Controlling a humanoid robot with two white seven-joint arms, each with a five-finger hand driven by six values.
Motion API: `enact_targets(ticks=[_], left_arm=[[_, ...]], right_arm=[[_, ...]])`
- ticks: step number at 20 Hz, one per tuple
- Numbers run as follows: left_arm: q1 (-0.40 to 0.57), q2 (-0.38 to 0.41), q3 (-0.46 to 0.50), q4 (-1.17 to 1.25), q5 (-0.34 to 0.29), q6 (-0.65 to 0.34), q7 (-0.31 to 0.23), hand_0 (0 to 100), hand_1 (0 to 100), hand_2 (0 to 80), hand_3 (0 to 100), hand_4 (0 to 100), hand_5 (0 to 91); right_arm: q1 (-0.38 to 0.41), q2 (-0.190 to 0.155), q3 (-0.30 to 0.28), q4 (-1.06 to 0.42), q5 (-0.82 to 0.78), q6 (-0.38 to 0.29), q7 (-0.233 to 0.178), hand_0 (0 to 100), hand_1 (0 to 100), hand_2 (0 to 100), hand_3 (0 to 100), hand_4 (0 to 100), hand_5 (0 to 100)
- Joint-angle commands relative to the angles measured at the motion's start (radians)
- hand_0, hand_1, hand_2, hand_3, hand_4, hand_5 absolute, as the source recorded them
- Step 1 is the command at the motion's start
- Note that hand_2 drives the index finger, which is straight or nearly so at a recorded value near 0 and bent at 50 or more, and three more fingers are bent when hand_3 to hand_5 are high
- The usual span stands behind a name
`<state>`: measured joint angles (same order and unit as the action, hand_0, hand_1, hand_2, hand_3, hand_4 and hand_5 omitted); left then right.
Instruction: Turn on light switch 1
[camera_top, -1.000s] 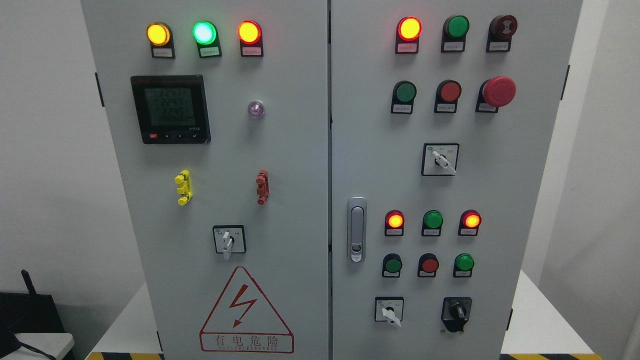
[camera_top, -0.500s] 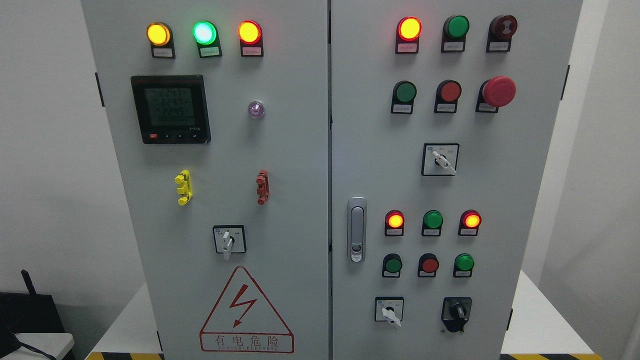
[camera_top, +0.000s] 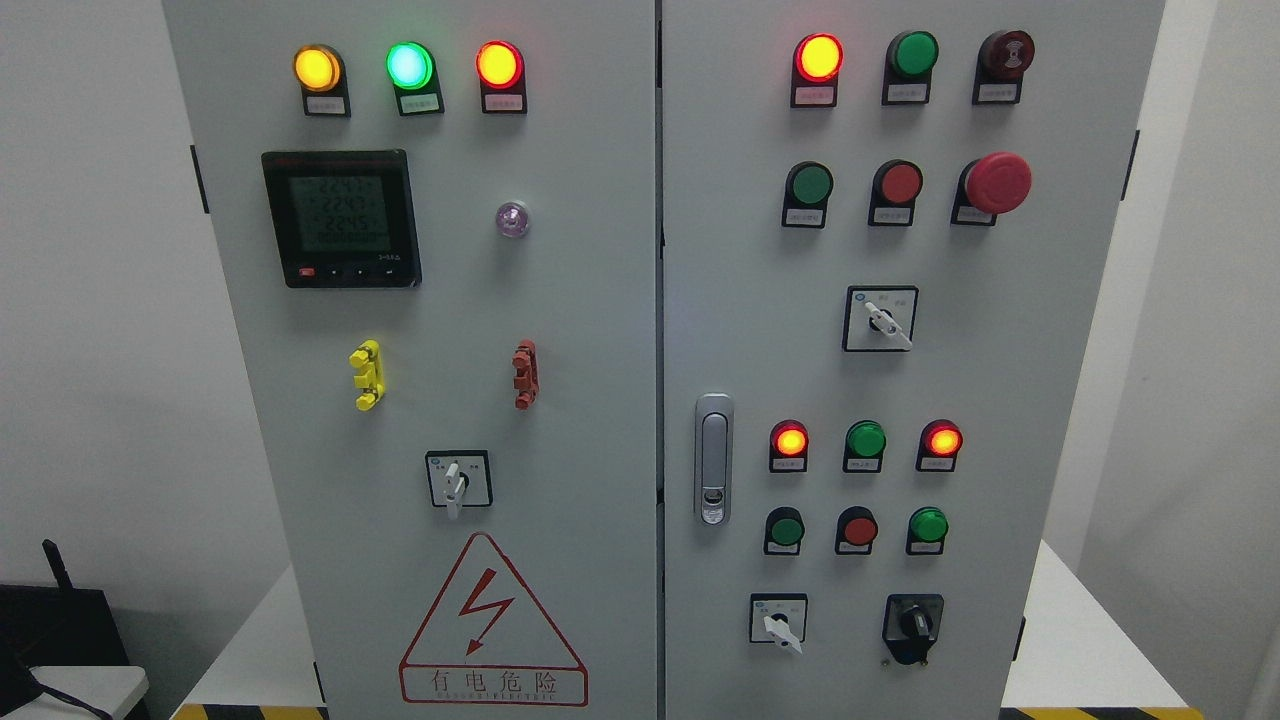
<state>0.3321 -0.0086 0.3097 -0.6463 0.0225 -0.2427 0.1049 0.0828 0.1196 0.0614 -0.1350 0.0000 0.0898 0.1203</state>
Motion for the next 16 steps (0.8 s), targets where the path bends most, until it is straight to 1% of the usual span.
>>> enact_targets(ticks=[1,3,6,10,11,12,13,14,16], left_arm=[[0.004,-0.008,0.17,-0.409,-0.018,-0.003,-0.005,48,3,0.0,7,15,0.0],[0.004,-0.008,0.195,-0.488,-0.035,-0.004,-0.005,49,2,0.0,8,16,0.0],[0.001,-0.008,0.227,-0.587,-0.035,-0.009,-0.004,50,2,0.0,12,21,0.0],[-0.001,-0.01,0.25,-0.705,-0.035,-0.01,0.001,51,0,0.5,15,23,0.0],[-0.001,-0.008,0.25,-0.736,-0.035,-0.012,0.001,51,0,1.5,17,24,0.0],[-0.001,-0.008,0.25,-0.759,-0.035,-0.018,0.002,51,0,2.7,21,28,0.0],[-0.001,-0.008,0.25,-0.776,-0.035,-0.036,0.002,52,0,2.9,22,29,0.0],[-0.002,-0.005,0.25,-0.786,-0.033,-0.056,0.001,52,0,4.2,27,34,2.4],[-0.013,-0.002,0.243,-0.803,-0.033,-0.079,0.002,53,0,6.6,30,38,3.0]], right_arm=[[0.0,0.0,0.0,0.0,-0.018,0.001,-0.001,12,39,0,0,0,0],[0.0,0.0,0.0,0.0,-0.017,0.001,-0.001,12,39,0,0,0,0],[0.0,0.0,0.0,0.0,-0.018,0.001,-0.001,12,39,0,0,0,0],[0.0,0.0,0.0,0.0,-0.018,0.001,-0.001,12,39,0,0,0,0],[0.0,0.0,0.0,0.0,-0.017,0.001,-0.001,12,39,0,0,0,0],[0.0,0.0,0.0,0.0,-0.018,0.001,-0.001,12,39,0,0,0,0],[0.0,0.0,0.0,0.0,-0.017,0.001,-0.001,12,39,0,0,0,0],[0.0,0.0,0.0,0.0,-0.017,0.001,-0.001,12,39,0,0,0,0],[0.0,0.0,0.0,0.0,-0.017,0.001,-0.001,12,39,0,0,0,0]])
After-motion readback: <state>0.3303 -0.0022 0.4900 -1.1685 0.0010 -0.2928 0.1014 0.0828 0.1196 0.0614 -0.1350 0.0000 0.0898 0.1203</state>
